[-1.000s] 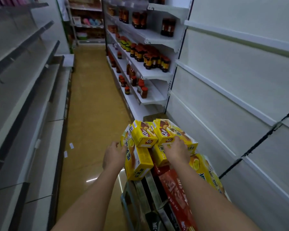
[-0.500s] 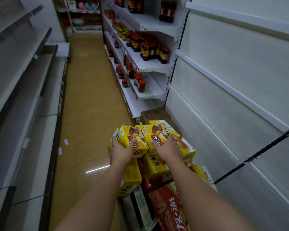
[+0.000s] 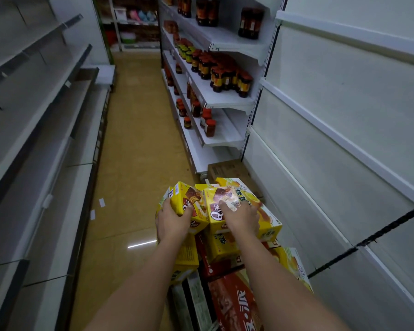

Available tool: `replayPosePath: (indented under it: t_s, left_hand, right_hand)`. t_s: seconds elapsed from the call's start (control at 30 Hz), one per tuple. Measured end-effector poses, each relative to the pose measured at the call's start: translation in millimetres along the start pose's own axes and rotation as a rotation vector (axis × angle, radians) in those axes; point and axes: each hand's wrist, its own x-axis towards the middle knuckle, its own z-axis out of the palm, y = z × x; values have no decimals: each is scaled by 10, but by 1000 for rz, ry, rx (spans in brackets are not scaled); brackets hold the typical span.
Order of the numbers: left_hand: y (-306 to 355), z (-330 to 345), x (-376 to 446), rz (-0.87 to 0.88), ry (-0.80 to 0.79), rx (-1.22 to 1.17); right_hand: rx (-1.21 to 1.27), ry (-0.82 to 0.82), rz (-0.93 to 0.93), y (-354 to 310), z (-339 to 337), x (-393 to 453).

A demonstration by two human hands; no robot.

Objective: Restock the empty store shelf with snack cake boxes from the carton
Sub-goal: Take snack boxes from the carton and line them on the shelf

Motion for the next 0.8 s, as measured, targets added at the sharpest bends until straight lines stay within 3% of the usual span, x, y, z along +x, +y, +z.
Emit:
replayPosePath:
  t_s: [0.23, 0.4, 0.53, 0.7, 0.8]
  left_hand:
    - [-84, -38, -112, -32, -39, -124]
    - [-28, -166, -316, -6, -26, -127]
    - [6, -367, -506, -3, 109, -233]
    - [-170, -785, -750, -53, 270, -428]
    - [-377, -1129, -951, -130, 388, -452]
  right_hand:
    - [549, -130, 222, 123, -34, 26]
    - [671, -197, 274, 141, -153, -104]
    - [734, -328, 221, 33, -280, -264]
    - [702, -496, 18, -184, -248, -587]
    - [679, -513, -117, -305, -76, -930]
